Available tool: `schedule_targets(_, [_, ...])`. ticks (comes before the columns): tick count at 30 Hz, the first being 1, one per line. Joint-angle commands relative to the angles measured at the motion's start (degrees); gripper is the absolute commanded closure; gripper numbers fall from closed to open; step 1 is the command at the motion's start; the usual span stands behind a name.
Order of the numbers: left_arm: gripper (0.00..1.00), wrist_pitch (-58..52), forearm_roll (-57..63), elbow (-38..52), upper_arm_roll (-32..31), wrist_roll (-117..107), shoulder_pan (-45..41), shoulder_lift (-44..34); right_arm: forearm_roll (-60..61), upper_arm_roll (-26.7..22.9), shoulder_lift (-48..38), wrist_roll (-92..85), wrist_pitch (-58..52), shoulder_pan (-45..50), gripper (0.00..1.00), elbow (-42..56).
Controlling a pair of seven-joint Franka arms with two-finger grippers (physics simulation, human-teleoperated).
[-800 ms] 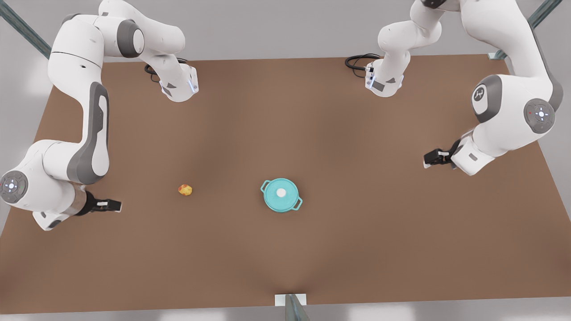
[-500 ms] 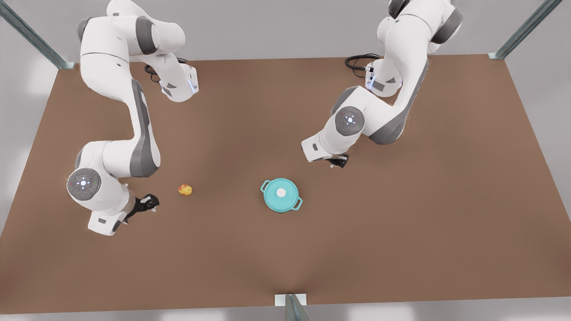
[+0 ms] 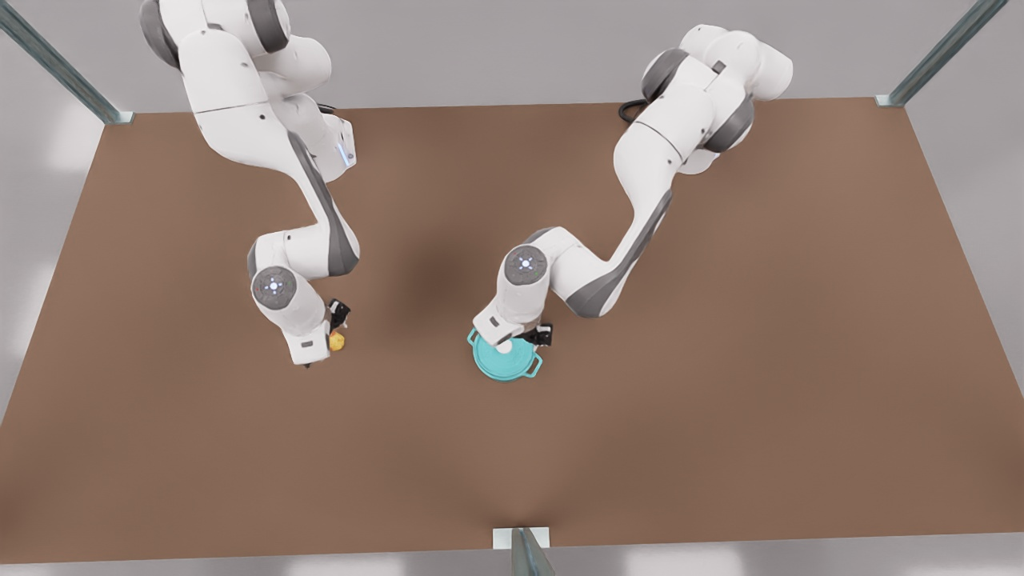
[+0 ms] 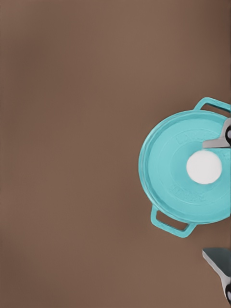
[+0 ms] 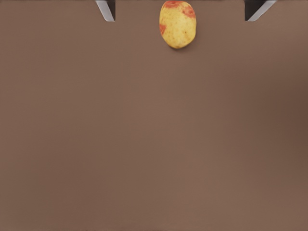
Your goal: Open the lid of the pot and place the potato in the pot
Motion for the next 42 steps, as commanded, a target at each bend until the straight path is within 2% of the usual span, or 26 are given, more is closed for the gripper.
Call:
schedule_targets(1, [0.0, 5.22, 1.16, -0.09, 1.35, -20.79, -2.21, 0.94, 0.19, 0.01, 1.61, -16.16, 11.2, 0.22, 0.0, 0.03])
schedule_targets(6, [0.0, 5.22, 2.3, -1.58, 1.61, -21.5, -3.36, 1.91, 0.19, -0.08, 3.19, -16.6, 11.64, -0.22, 0.0, -0.58])
schedule_targets(11, [0.0, 6.98, 2.22, -1.41, 2.05, -21.32, -3.27, 2.61, 0.19, -0.17, 3.63, -16.86, 11.64, -0.49, 0.0, -5.15])
schedule_targets(19, [0.0, 7.68, 2.3, -1.41, 2.85, -20.62, -3.27, 4.63, 0.1, -0.34, 7.06, -16.95, 12.88, -1.72, 0.0, -5.33])
schedule_targets(20, [0.07, 7.59, 2.22, -1.5, 2.85, -20.71, -3.27, 4.63, 0.1, -0.34, 7.06, -17.04, 12.88, -1.72, 0.0, -5.33])
schedule_targets(22, [0.48, 7.24, 2.04, -1.41, 2.85, -20.97, -3.27, 4.46, 0.1, -0.34, 7.06, -17.12, 12.88, -1.8, 0.0, -5.33])
schedule_targets(23, [0.58, 6.98, 1.95, -1.41, 2.85, -21.06, -3.27, 4.37, 0.19, -0.34, 7.06, -17.12, 12.88, -1.81, 0.0, -5.42])
schedule_targets(26, [0.74, 4.16, 1.69, -1.23, 2.76, -21.06, -3.27, 3.67, 0.19, -0.34, 7.06, -17.48, 14.19, -1.81, 0.0, -6.38])
schedule_targets(28, [0.77, 3.99, 1.69, -1.06, 2.93, -20.88, -3.18, 3.58, 0.19, -0.43, 6.97, -17.56, 14.19, -1.81, 0.0, -7.0])
schedule_targets(31, [0.76, 3.9, 1.69, -1.06, 2.93, -18.25, -1.16, 2.87, 0.19, -0.52, 6.97, -17.65, 14.19, -1.81, 0.0, -7.44])
schedule_targets(35, [0.74, -4.27, -1.12, -0.53, 1.88, 8.28, 11.84, 1.64, 0.1, -0.87, 6.71, -19.15, 14.81, -3.12, 0.0, -7.88])
schedule_targets(37, [0.74, -4.89, -1.12, -0.53, 1.26, 19.54, 17.82, 2.08, 0.1, -0.87, 6.79, -19.23, 14.81, -3.12, 0.04, -7.88])
schedule_targets(39, [0.73, -2.78, -0.77, -0.53, 1.44, 20.6, 18.09, 3.4, 0.1, -0.87, 6.79, -20.02, 14.81, -3.21, 0.08, -7.88])
schedule_targets(40, [0.69, -2.78, 0.45, -0.62, 1.53, 20.6, 17.65, 4.19, 0.1, -0.87, 6.79, -20.11, 14.81, -3.21, 0.11, -7.88])
schedule_targets(41, [0.0, -2.87, 3.71, -0.71, 1.53, 20.43, 16.69, 4.46, 0.1, -0.87, 6.71, -20.55, 14.81, -3.3, 0.15, -7.96])
schedule_targets(42, [0.0, -2.87, 3.97, -0.7, 1.61, 20.34, 16.33, 4.54, 0.1, -0.87, 6.44, -20.99, 14.81, -3.39, 0.16, -8.31])
